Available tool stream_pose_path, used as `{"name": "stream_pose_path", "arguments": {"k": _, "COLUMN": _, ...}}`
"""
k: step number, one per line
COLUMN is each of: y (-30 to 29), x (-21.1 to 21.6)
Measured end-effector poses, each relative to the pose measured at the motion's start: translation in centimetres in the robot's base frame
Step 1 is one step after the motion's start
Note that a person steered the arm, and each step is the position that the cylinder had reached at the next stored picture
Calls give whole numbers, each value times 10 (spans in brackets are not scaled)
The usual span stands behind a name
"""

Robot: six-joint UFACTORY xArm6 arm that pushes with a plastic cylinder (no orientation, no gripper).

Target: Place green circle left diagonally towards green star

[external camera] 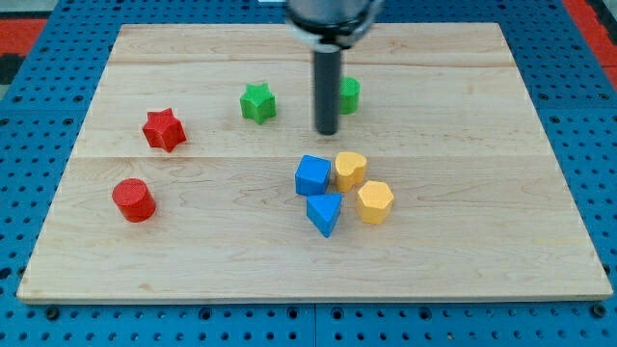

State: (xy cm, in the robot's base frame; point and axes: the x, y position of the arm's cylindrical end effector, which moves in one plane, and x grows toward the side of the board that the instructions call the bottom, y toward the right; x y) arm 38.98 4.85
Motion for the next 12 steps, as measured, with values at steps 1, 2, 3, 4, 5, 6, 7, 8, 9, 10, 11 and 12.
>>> {"name": "stream_pose_path", "arguments": {"k": 1, "y": 54, "x": -17}}
{"name": "stream_pose_path", "arguments": {"k": 2, "y": -40, "x": -56}}
{"name": "stream_pose_path", "arguments": {"k": 3, "y": -32, "x": -56}}
{"name": "stream_pose_path", "arguments": {"k": 4, "y": -11, "x": -132}}
{"name": "stream_pose_path", "arguments": {"k": 5, "y": -105, "x": -133}}
{"name": "stream_pose_path", "arguments": {"k": 6, "y": -133, "x": -91}}
{"name": "stream_pose_path", "arguments": {"k": 7, "y": -138, "x": -101}}
{"name": "stream_pose_path", "arguments": {"k": 8, "y": -163, "x": -175}}
{"name": "stream_pose_path", "arguments": {"k": 9, "y": -134, "x": -186}}
{"name": "stream_pose_path", "arguments": {"k": 10, "y": -66, "x": -158}}
{"name": "stream_pose_path", "arguments": {"k": 11, "y": -41, "x": -122}}
{"name": "stream_pose_path", "arguments": {"k": 12, "y": -146, "x": -103}}
